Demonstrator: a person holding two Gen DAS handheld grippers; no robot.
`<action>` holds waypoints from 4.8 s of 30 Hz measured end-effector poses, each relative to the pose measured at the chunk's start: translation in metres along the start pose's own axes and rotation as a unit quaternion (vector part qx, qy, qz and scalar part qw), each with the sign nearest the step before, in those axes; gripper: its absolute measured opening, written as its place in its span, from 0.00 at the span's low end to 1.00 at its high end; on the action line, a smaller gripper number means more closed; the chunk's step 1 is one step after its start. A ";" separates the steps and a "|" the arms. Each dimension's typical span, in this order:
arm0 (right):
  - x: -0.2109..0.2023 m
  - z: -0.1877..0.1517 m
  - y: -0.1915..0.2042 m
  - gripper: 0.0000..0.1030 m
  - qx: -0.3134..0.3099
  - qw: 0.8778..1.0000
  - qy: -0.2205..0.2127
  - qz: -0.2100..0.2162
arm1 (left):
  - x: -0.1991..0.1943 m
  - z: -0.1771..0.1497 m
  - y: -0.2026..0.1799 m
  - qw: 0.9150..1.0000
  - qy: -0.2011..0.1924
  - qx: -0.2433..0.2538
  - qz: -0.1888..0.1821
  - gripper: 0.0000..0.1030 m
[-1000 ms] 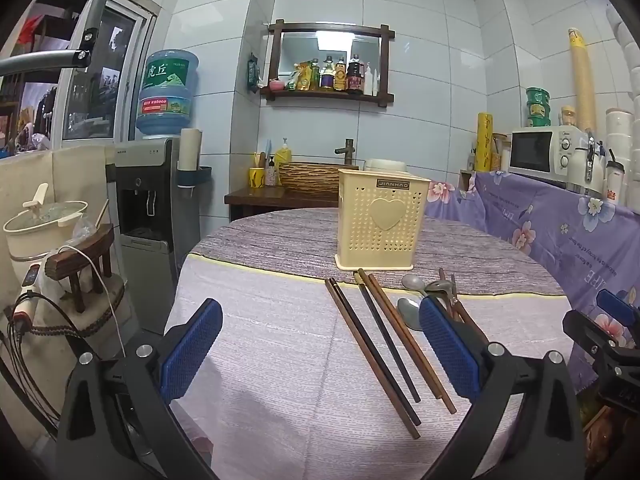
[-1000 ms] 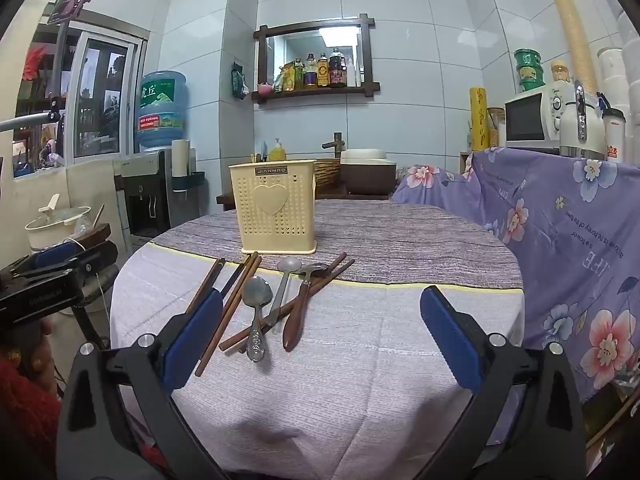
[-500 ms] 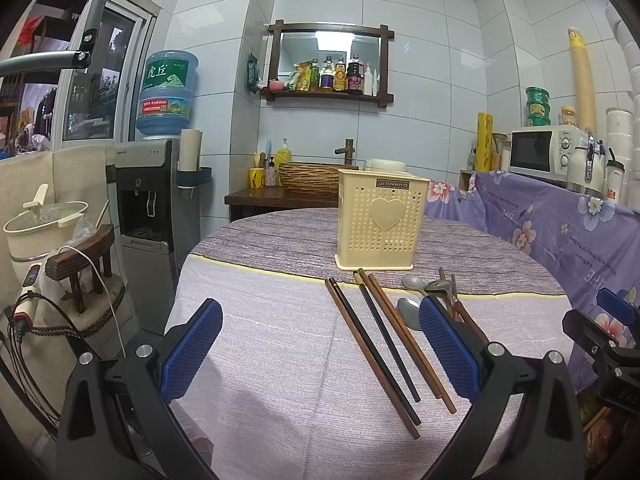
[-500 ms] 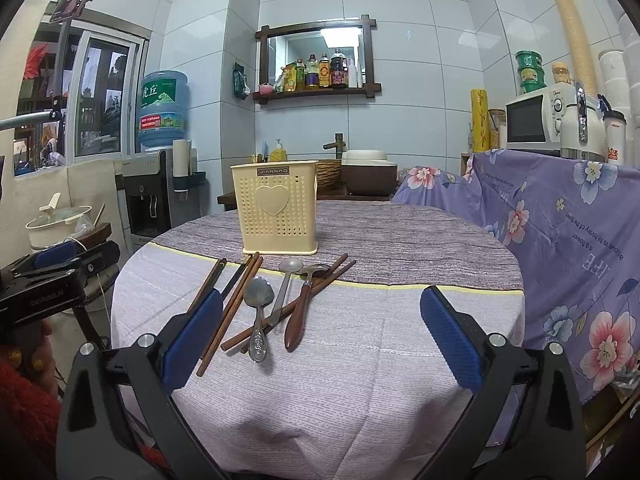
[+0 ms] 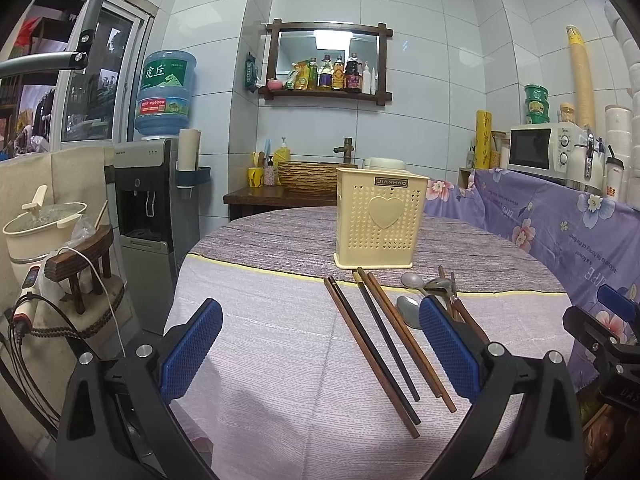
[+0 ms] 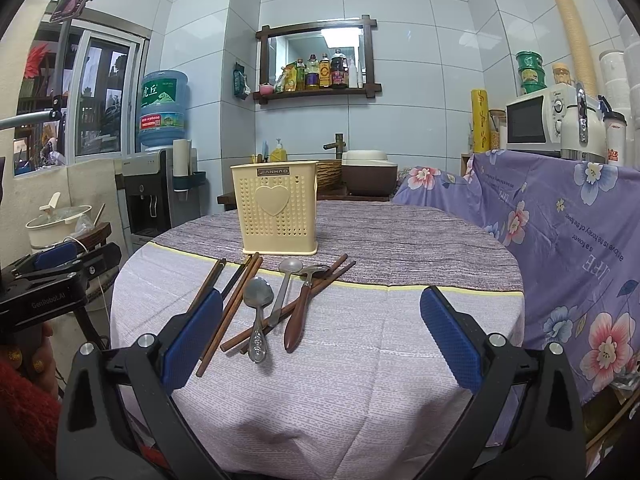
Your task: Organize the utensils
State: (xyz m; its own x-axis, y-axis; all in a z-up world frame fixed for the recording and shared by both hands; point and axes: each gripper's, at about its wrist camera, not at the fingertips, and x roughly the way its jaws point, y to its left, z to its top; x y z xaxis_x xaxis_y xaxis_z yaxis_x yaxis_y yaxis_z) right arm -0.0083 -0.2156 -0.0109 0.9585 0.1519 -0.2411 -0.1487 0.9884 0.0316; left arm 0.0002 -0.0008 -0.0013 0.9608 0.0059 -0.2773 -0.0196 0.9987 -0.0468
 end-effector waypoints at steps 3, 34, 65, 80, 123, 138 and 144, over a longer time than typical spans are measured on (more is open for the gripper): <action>0.000 0.000 0.000 0.95 0.000 1.000 0.000 0.000 | 0.001 0.000 0.000 1.000 0.001 0.001 0.000 0.95; 0.002 -0.001 0.000 0.95 -0.002 1.000 0.001 0.001 | 0.002 0.000 -0.001 1.000 0.004 0.001 0.001 0.95; 0.059 0.021 -0.027 0.95 -0.016 0.995 0.082 -0.053 | 0.060 0.009 0.028 0.991 0.128 -0.014 -0.025 0.95; 0.149 0.036 -0.008 0.95 -0.037 0.980 0.195 -0.003 | 0.147 0.025 0.024 0.965 0.255 0.005 -0.059 0.60; 0.292 0.051 0.050 0.59 -0.042 0.940 0.329 0.077 | 0.208 0.025 0.024 0.938 0.345 0.002 -0.036 0.29; 0.305 0.036 0.055 0.44 -0.052 0.927 0.365 0.066 | 0.219 0.029 0.025 0.935 0.352 -0.010 -0.041 0.18; 0.311 0.040 0.051 0.36 -0.047 0.927 0.366 0.068 | 0.230 0.032 0.020 0.933 0.358 -0.001 -0.042 0.12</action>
State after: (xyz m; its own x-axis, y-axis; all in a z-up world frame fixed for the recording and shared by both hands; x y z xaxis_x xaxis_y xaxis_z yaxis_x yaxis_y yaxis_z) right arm 0.2922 -0.1182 -0.0455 0.5129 0.1966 -0.8356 -0.3088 0.9505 0.0341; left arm 0.2293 0.0218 -0.0351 0.5277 -0.1095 -0.8423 0.0464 0.9939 -0.1001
